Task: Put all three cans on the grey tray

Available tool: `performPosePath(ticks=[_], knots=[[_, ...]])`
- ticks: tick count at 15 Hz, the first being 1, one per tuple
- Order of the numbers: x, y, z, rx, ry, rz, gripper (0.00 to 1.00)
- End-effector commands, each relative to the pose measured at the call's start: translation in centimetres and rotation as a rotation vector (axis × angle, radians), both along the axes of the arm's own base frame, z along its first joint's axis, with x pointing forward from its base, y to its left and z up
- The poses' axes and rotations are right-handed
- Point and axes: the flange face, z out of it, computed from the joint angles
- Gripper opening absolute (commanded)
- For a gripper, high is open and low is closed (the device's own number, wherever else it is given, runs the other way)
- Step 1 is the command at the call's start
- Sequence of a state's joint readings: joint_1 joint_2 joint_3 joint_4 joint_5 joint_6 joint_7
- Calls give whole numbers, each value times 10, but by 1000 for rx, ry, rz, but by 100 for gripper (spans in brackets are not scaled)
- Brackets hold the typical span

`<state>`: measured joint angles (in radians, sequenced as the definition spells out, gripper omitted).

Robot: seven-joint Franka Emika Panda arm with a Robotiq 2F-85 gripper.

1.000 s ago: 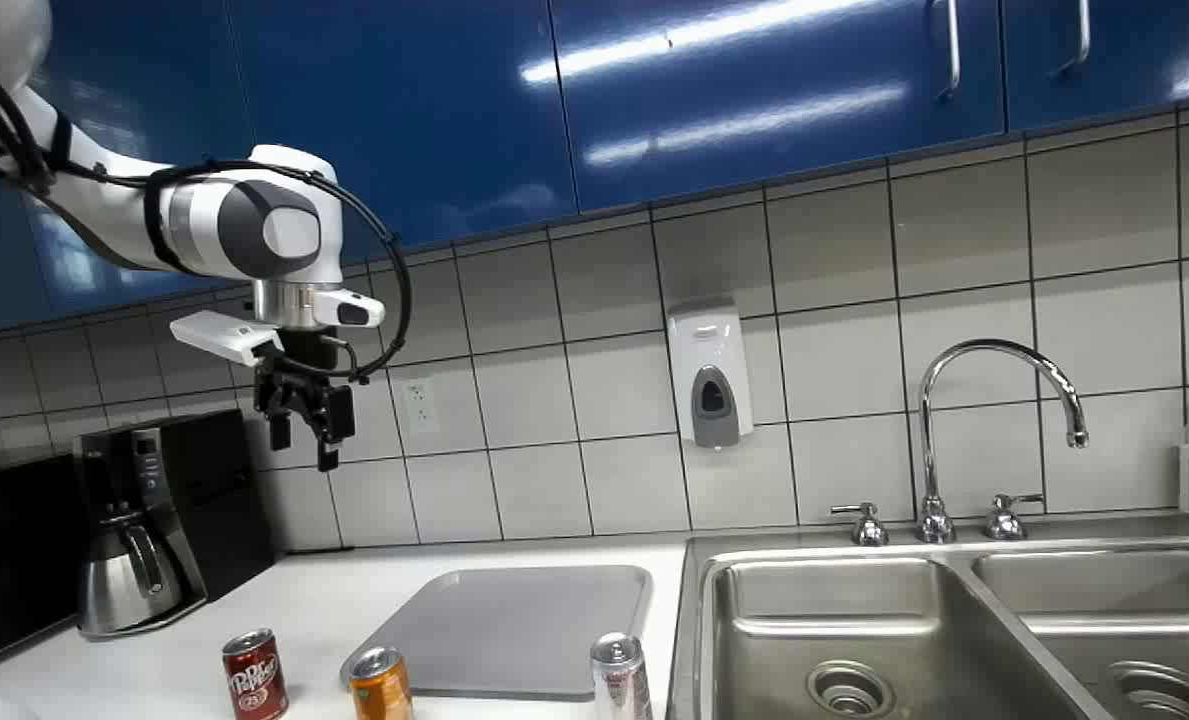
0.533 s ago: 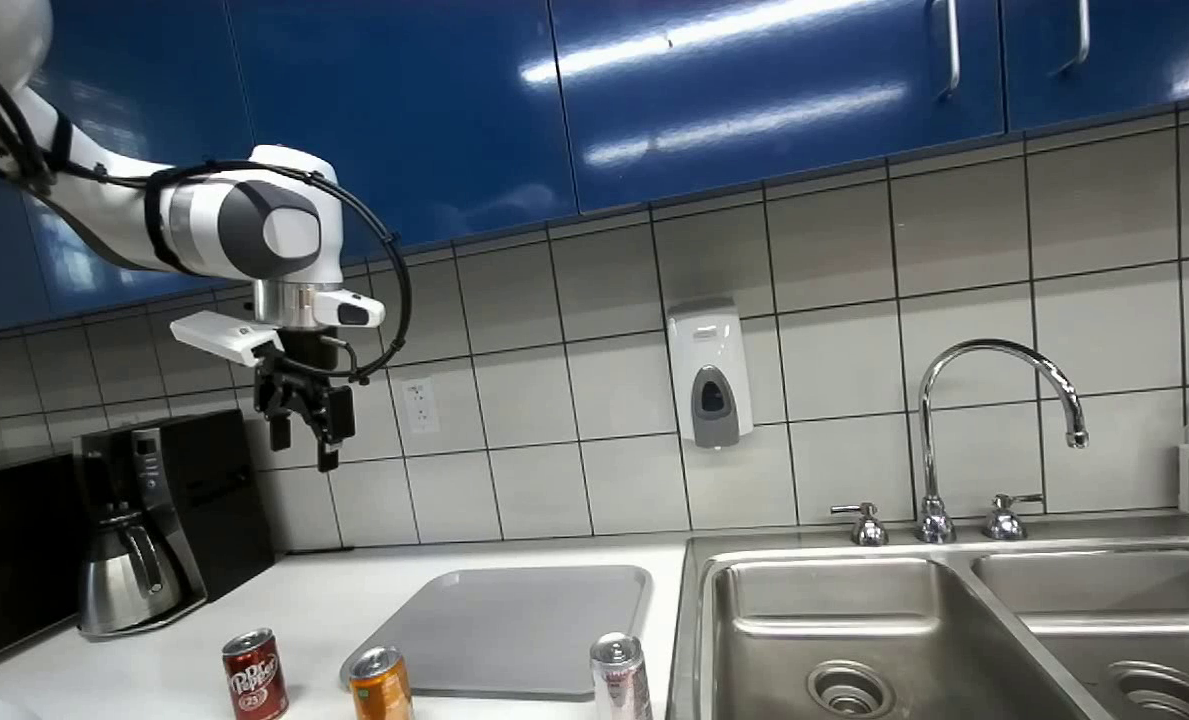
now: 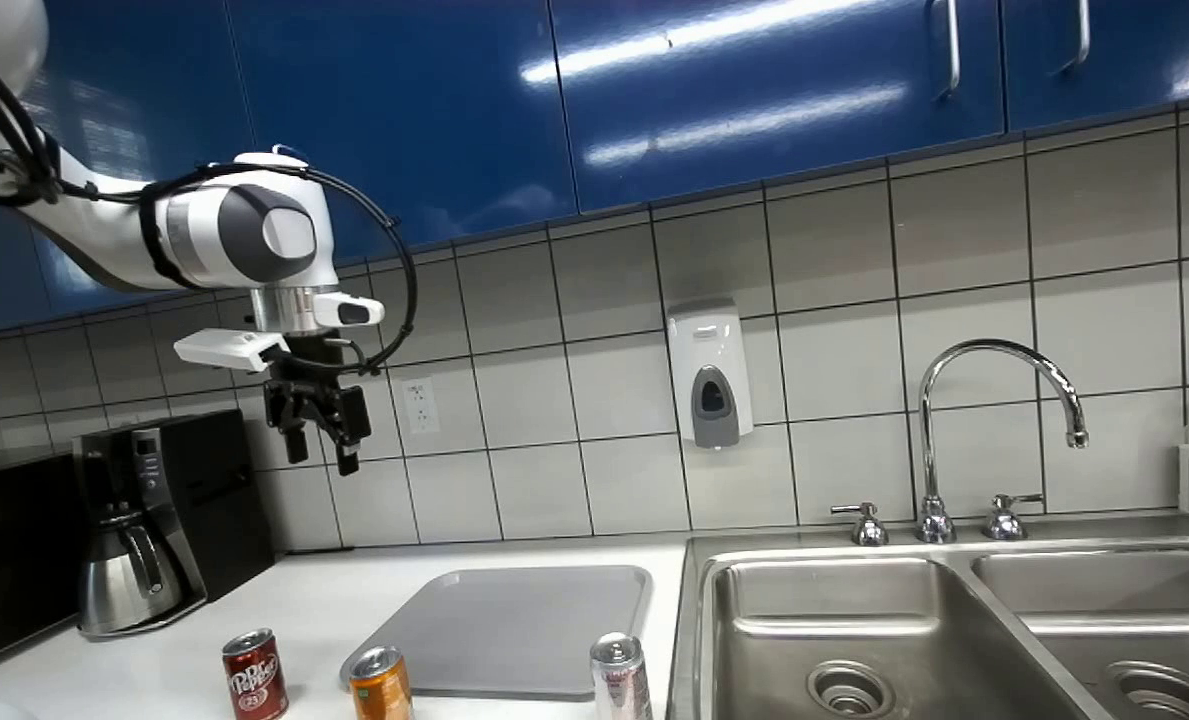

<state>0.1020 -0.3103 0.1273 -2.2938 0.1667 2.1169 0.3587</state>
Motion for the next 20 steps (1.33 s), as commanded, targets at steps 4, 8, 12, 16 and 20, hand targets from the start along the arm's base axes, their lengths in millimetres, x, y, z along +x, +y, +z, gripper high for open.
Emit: performPosePath(ticks=[4,8,12,16,20], knots=[[-12,-26,-16,-93,-37,-91,100],[-17,-51,-28,-119,-29,-142,100],[-23,-83,-37,-130,-24,-194,100],[-31,-115,-44,-134,-26,-253,100],[-39,-148,-53,-141,-21,-305,100]])
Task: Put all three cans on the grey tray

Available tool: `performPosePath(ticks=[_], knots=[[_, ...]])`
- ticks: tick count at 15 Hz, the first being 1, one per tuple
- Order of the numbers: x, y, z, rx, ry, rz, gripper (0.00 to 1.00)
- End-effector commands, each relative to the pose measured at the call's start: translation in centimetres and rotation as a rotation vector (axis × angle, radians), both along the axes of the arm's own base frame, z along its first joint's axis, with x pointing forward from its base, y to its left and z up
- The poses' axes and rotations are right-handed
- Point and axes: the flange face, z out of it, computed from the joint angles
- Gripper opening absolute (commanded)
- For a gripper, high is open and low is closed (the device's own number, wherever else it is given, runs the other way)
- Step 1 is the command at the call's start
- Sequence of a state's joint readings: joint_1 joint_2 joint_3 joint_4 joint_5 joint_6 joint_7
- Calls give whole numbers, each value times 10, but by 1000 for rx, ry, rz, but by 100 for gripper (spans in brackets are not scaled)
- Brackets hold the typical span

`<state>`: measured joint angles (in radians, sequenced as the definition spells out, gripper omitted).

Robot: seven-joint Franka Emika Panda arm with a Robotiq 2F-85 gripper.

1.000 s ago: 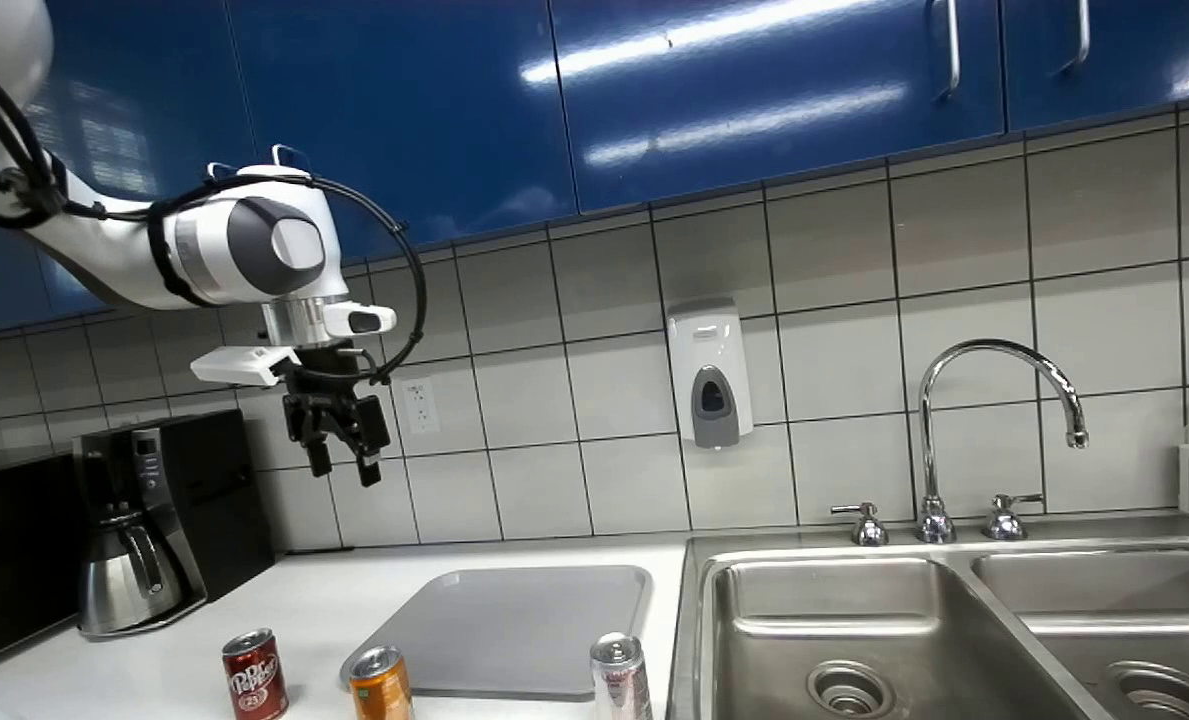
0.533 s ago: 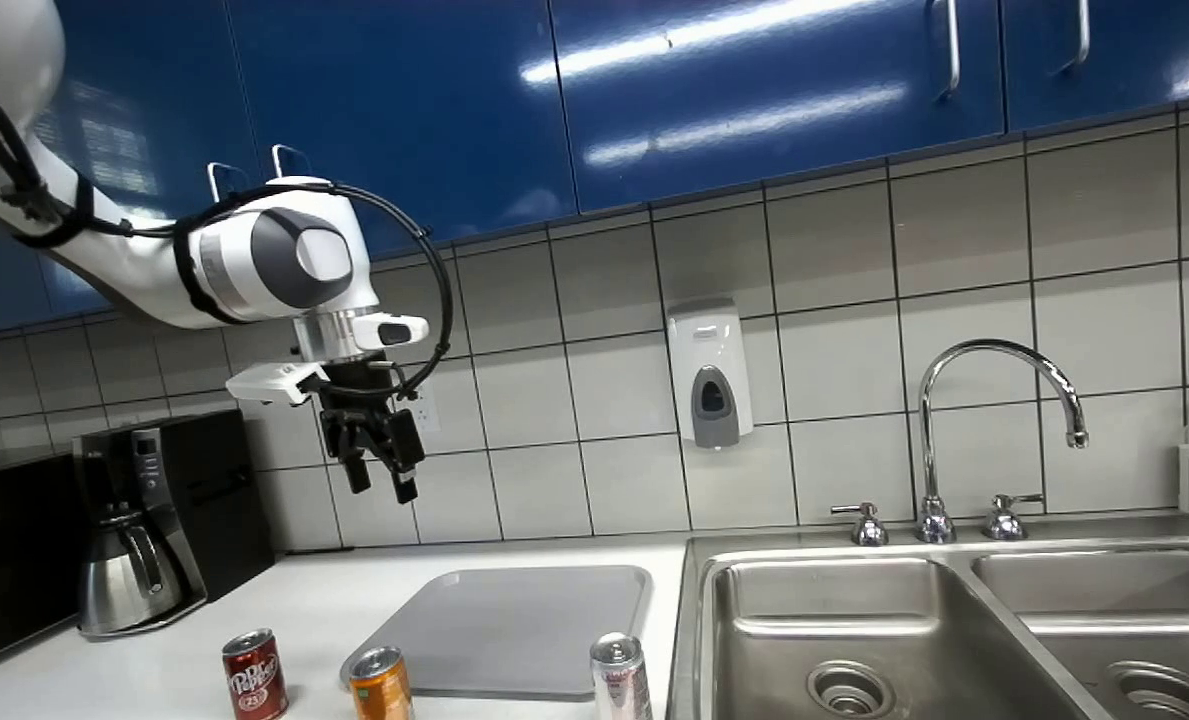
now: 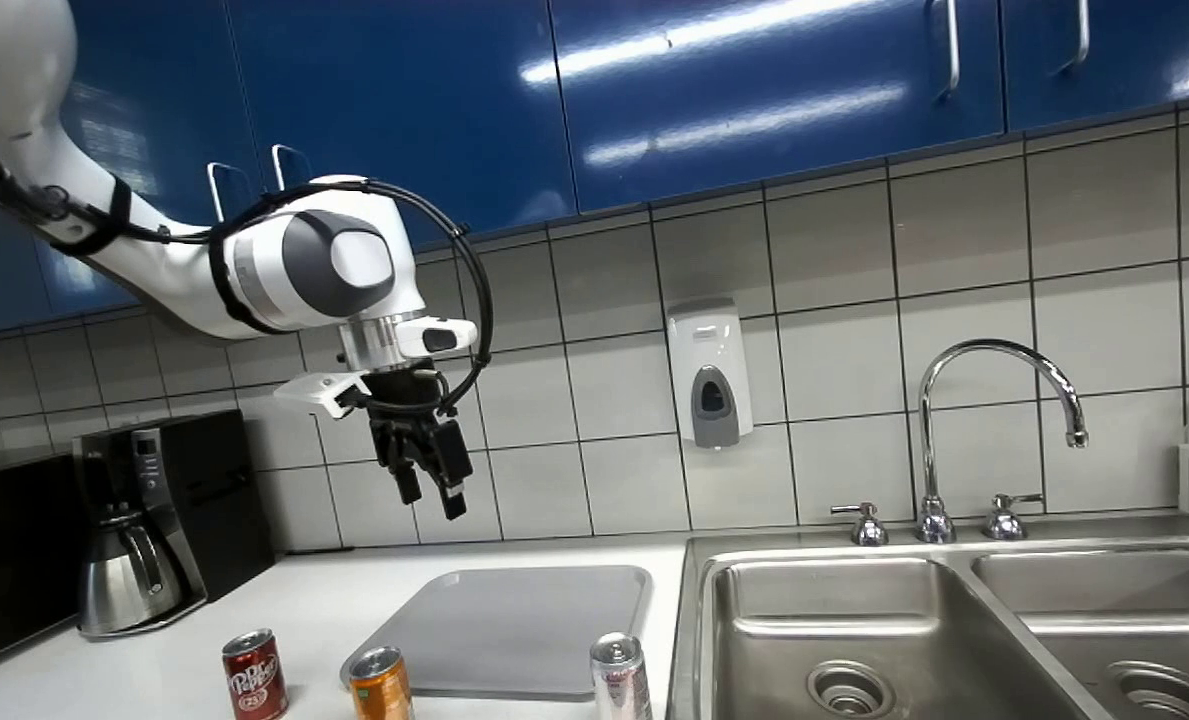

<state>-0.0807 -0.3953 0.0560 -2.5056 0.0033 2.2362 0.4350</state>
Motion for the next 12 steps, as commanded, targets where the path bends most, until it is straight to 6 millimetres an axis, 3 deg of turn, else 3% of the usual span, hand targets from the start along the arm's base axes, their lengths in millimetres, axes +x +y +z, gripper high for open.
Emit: performPosePath(ticks=[1,12], knots=[[-14,-28,-5,-22,-18,-55,100],[-40,-117,-35,-10,20,-207,100]])
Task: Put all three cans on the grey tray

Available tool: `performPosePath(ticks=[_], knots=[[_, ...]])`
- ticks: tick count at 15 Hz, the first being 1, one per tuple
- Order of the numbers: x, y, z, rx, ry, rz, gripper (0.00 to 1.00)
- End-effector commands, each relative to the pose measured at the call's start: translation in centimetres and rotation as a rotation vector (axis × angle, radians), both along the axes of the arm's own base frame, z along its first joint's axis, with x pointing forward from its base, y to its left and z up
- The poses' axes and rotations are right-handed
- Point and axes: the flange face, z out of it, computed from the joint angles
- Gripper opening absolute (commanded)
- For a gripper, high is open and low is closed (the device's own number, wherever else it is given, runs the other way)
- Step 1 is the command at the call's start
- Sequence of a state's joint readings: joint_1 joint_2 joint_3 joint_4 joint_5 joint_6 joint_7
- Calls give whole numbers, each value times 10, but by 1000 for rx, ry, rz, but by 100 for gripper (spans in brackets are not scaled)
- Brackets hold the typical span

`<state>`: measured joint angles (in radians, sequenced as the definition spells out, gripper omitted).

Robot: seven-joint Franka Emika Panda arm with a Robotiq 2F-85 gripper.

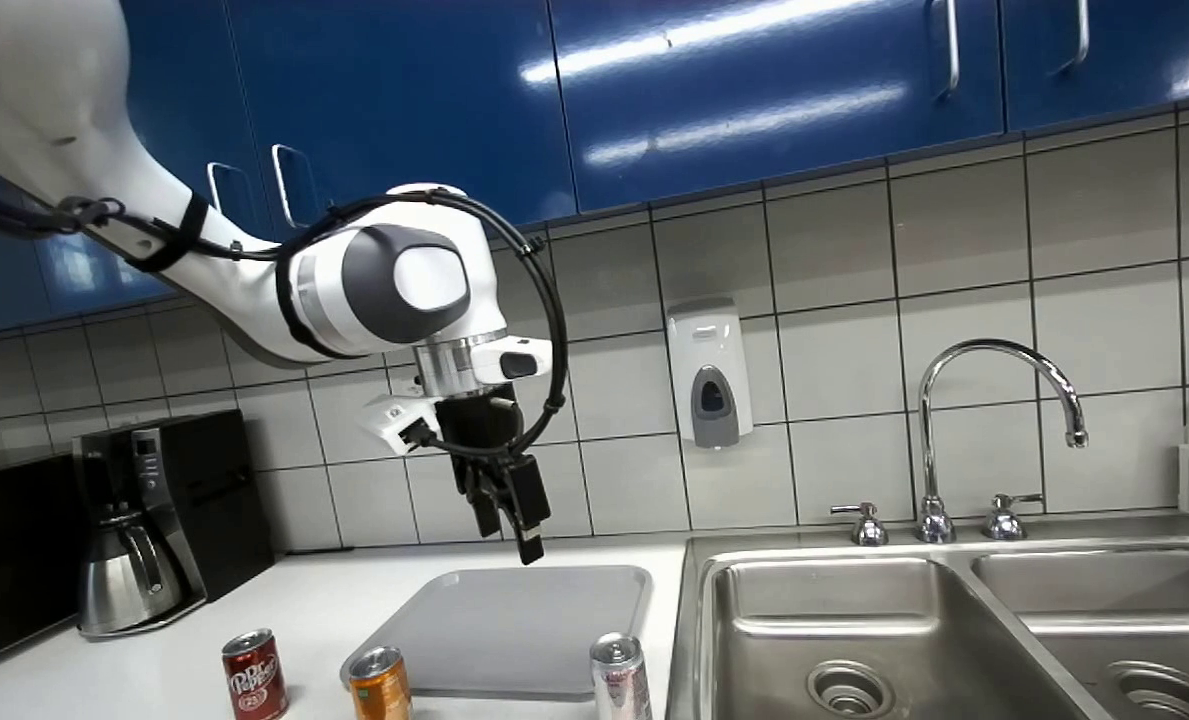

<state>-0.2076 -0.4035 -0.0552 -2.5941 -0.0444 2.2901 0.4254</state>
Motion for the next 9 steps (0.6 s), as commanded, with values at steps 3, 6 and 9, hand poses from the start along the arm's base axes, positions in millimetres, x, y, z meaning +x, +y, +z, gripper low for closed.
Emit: performPosePath(ticks=[3,6,9], knots=[[-16,-37,-11,-12,10,-41,100],[-19,-50,-22,-7,18,-60,100],[-16,-59,-35,-9,9,-74,100]])
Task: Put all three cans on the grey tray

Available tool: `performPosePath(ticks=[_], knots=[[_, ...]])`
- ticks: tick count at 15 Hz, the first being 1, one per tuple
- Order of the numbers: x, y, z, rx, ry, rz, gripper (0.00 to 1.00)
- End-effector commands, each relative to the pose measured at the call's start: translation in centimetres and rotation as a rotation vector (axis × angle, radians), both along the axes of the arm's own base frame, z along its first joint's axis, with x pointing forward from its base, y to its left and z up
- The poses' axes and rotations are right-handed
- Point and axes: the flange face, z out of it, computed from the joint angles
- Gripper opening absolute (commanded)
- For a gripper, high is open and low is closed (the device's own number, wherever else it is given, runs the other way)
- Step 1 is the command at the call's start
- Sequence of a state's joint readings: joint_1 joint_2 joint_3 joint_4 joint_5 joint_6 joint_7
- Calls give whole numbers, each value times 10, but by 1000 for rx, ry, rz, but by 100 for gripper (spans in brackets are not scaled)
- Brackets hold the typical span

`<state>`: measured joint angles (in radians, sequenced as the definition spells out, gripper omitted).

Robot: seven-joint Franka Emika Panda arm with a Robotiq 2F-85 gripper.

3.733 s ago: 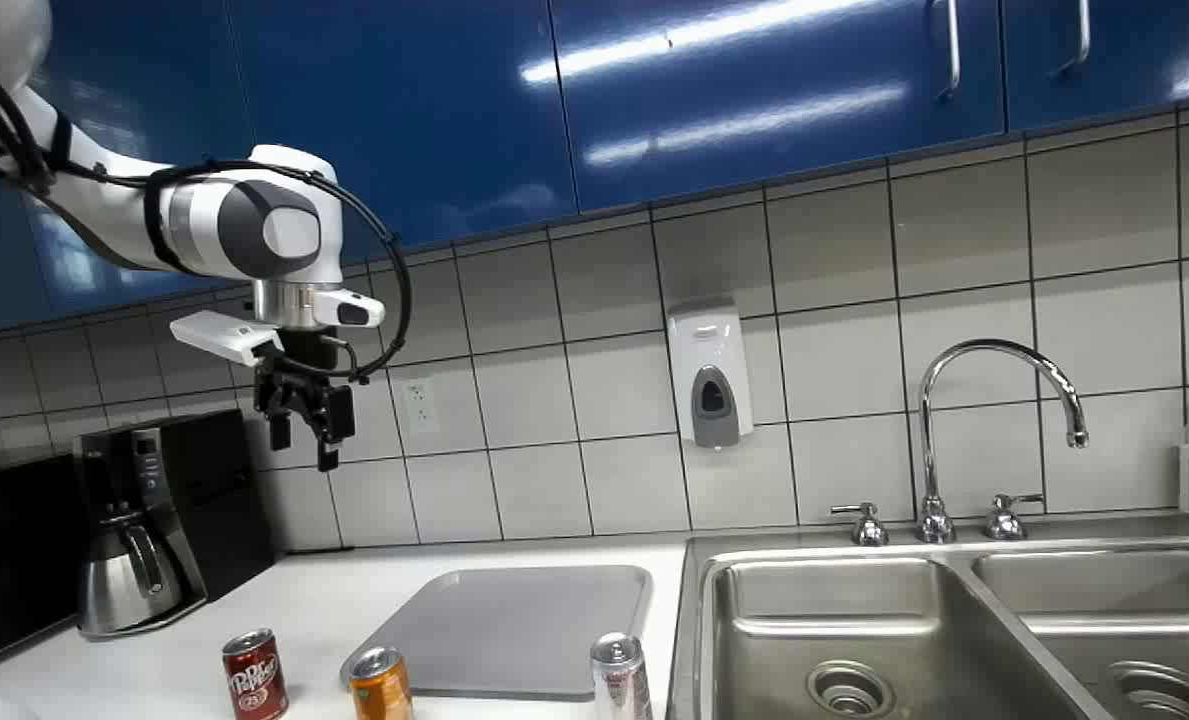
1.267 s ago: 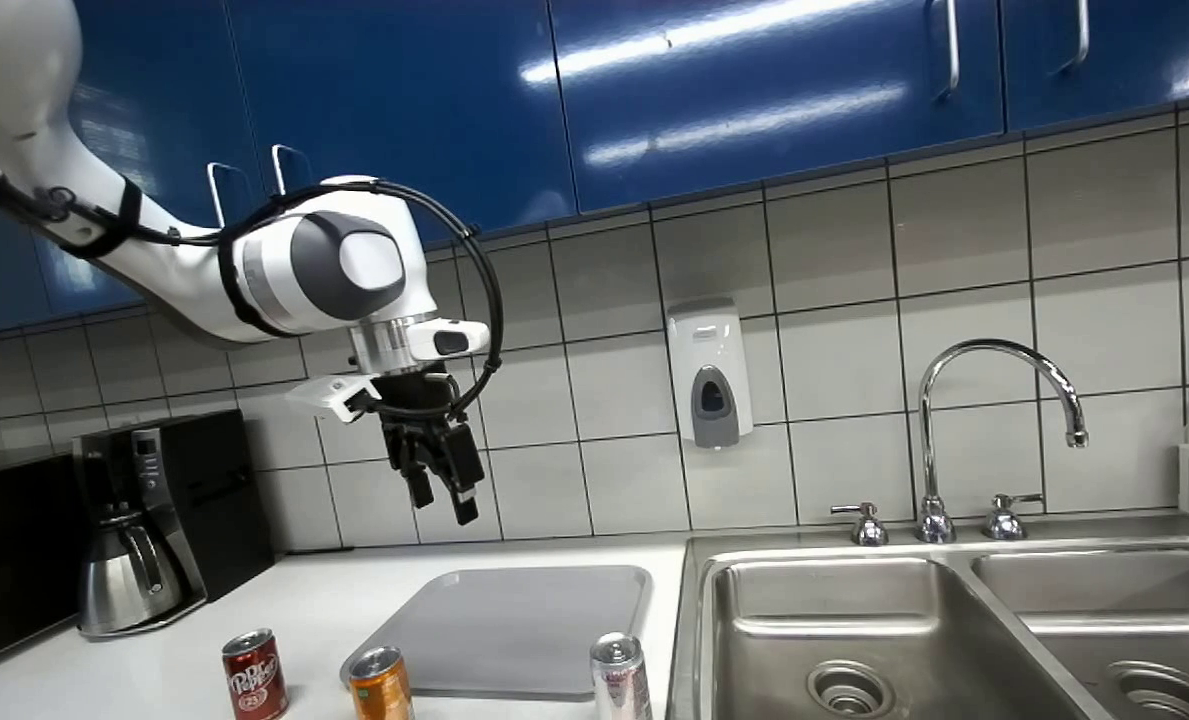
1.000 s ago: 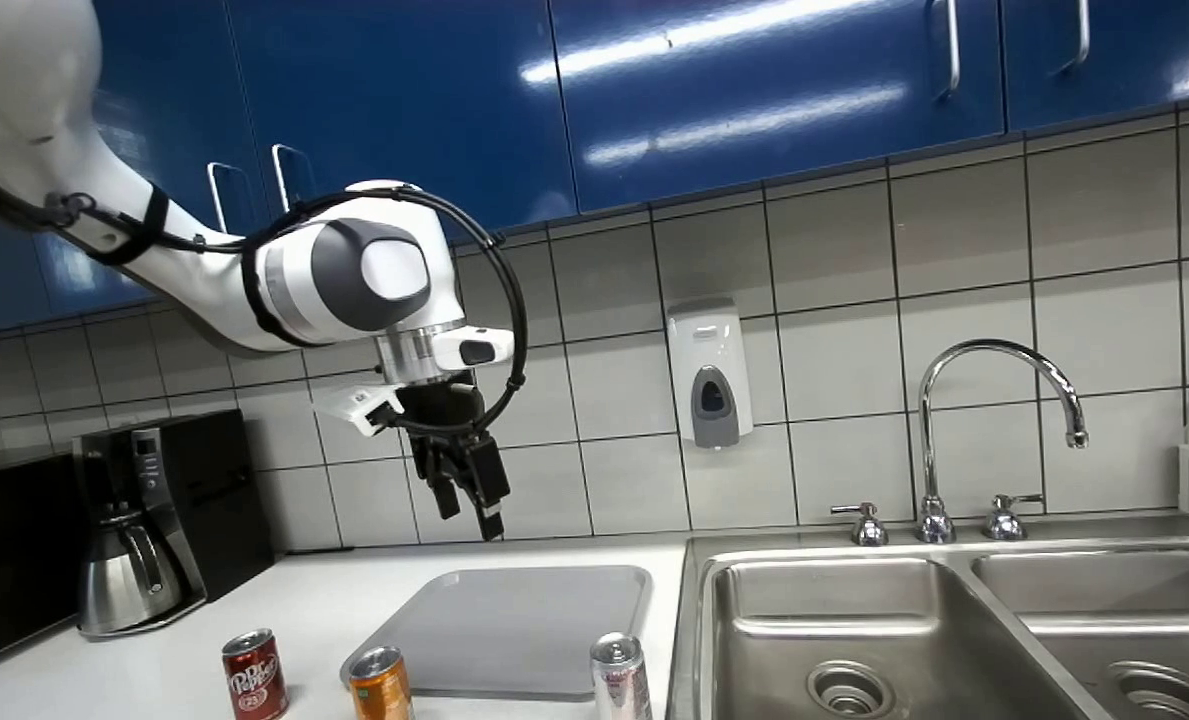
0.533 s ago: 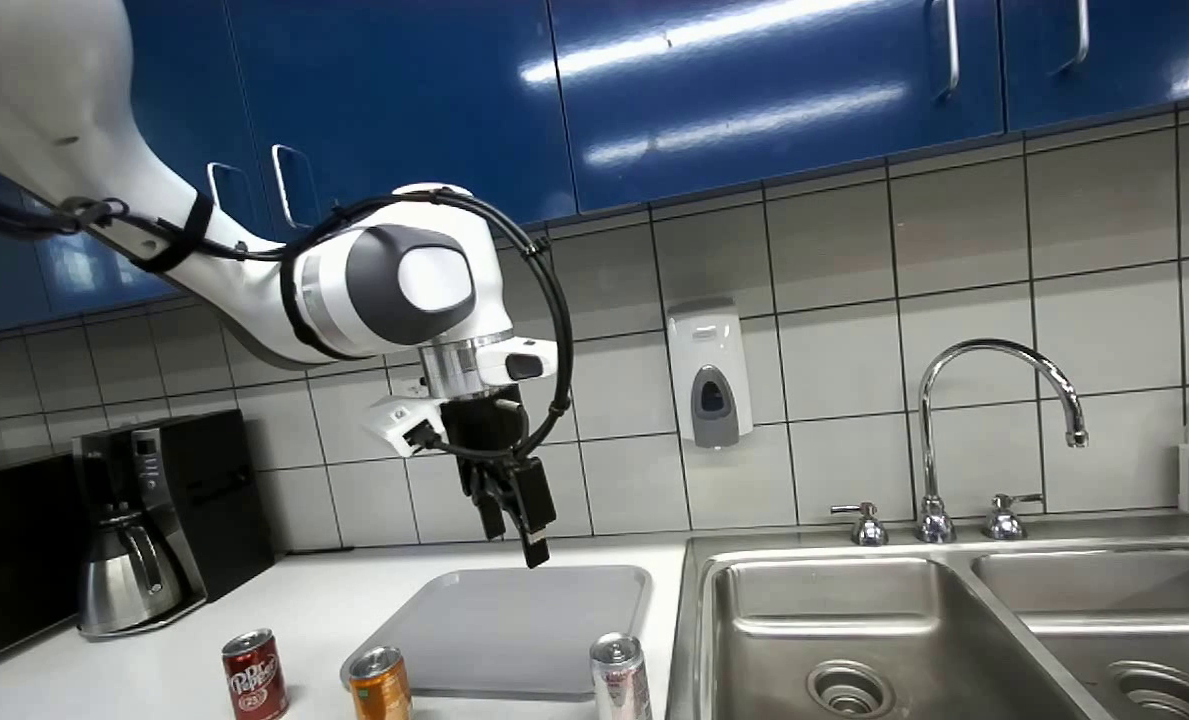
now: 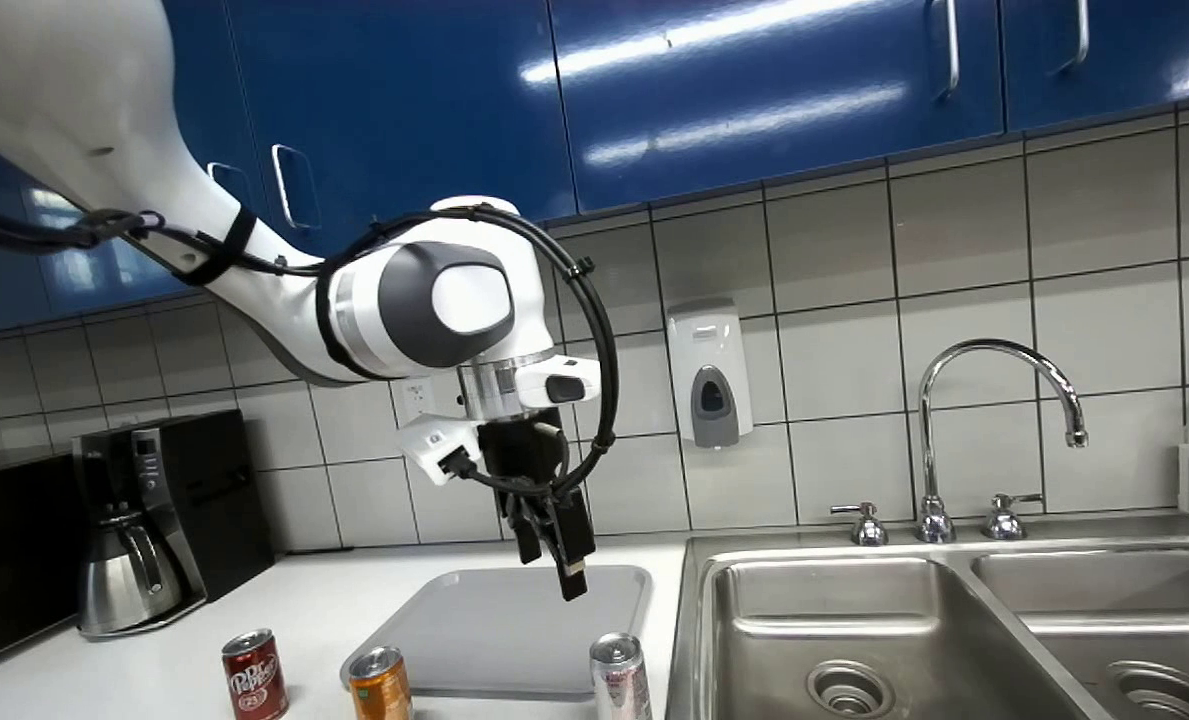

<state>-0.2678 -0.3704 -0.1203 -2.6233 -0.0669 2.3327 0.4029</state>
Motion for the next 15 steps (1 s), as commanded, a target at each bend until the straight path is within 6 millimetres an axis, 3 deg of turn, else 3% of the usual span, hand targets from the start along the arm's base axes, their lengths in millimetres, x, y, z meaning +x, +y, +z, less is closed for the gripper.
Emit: performPosePath(ticks=[1,11,15], knots=[[4,-14,-16,-18,-12,6,100],[27,-19,-65,-20,3,12,100],[37,-19,-75,-23,14,18,100]])
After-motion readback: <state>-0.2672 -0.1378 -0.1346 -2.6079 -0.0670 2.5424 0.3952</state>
